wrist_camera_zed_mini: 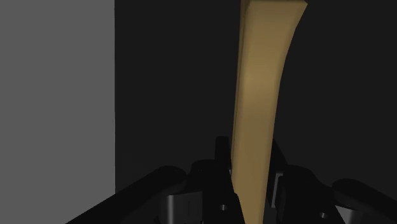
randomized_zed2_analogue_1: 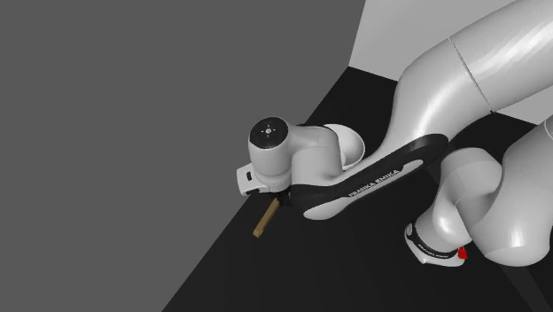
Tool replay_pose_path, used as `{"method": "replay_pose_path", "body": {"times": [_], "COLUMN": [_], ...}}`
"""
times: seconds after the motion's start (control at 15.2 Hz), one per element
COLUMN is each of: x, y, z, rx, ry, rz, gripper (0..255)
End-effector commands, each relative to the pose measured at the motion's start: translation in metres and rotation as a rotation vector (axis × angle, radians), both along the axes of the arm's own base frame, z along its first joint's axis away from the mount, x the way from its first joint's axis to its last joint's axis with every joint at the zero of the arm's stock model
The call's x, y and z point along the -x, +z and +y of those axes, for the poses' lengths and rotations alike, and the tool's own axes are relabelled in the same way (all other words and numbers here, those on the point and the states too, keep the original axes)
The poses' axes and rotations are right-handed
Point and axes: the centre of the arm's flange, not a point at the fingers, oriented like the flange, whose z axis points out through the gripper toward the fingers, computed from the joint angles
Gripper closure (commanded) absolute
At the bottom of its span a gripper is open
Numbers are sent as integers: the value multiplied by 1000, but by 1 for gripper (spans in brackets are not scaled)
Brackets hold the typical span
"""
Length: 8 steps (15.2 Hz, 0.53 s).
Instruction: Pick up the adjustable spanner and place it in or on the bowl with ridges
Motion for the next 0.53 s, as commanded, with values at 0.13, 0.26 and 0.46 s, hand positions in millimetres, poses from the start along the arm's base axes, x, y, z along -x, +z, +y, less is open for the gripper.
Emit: {"method": "replay_pose_path", "body": {"times": [0.13, 0.26, 0.46], "x": [0, 0, 0], "y": [22, 32, 48], "z": [1, 1, 1], "rx": [0, 0, 0], "ry": [0, 0, 0], "rz": [0, 0, 0], "gripper": [255, 255, 255]}}
